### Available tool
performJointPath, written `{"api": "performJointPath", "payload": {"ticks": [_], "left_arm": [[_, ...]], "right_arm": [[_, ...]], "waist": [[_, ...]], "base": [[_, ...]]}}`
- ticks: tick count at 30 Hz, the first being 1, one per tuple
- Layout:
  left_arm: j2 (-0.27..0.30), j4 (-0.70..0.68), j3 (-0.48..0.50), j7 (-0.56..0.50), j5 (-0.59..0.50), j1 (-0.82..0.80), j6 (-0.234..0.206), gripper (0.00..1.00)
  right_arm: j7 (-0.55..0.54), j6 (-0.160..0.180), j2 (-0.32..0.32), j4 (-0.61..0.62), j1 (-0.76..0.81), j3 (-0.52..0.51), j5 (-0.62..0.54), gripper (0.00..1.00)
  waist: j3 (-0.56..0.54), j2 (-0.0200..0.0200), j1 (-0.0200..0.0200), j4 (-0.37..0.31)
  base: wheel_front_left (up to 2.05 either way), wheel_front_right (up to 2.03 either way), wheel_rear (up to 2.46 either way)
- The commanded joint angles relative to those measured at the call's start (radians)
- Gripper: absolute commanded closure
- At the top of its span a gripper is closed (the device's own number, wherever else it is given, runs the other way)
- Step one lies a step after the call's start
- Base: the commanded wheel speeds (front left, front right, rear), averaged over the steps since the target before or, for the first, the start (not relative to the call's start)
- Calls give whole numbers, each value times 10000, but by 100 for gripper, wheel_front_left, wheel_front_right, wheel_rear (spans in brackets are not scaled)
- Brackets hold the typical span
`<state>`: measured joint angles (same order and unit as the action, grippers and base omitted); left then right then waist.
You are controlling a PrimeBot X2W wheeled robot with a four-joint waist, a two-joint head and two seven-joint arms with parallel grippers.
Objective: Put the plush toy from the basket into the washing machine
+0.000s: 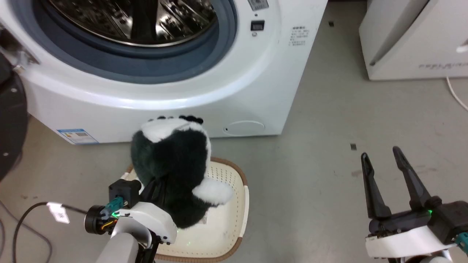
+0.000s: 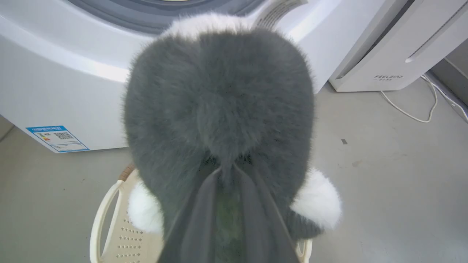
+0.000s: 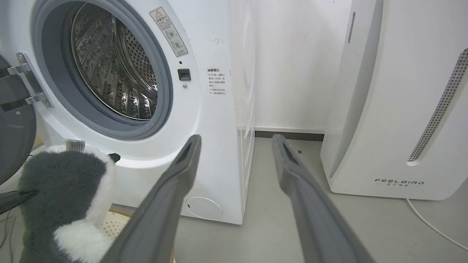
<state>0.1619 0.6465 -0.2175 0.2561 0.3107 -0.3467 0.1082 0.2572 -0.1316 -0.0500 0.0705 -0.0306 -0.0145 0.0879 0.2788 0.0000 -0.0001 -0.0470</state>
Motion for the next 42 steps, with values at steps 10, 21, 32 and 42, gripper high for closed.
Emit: {"api": "performJointPath", "payload": {"ticks": [10,21,32,42], "left_arm": [[-400,-3193,1297,56,-427,1121,38,100],[426,-4773,2234,-44,-393,-795,170,100],[2481,-4595,2678,-1731,-115,-4954,200,100],[4044,-2384,1670,-3071,-753,-9603,218,100]], "right_arm": [[46,9,-2,25,378,97,23,0],[46,9,-2,406,-137,157,208,0],[46,9,-2,661,-1009,225,765,0],[46,9,-2,778,-1630,544,1355,0]], "waist": [[-594,0,1,-22],[985,0,1,-889],[3443,0,1,-1928],[5157,0,1,-2596]], "base": [[0,0,0],[0,0,0],[0,0,0],[0,0,0]]}}
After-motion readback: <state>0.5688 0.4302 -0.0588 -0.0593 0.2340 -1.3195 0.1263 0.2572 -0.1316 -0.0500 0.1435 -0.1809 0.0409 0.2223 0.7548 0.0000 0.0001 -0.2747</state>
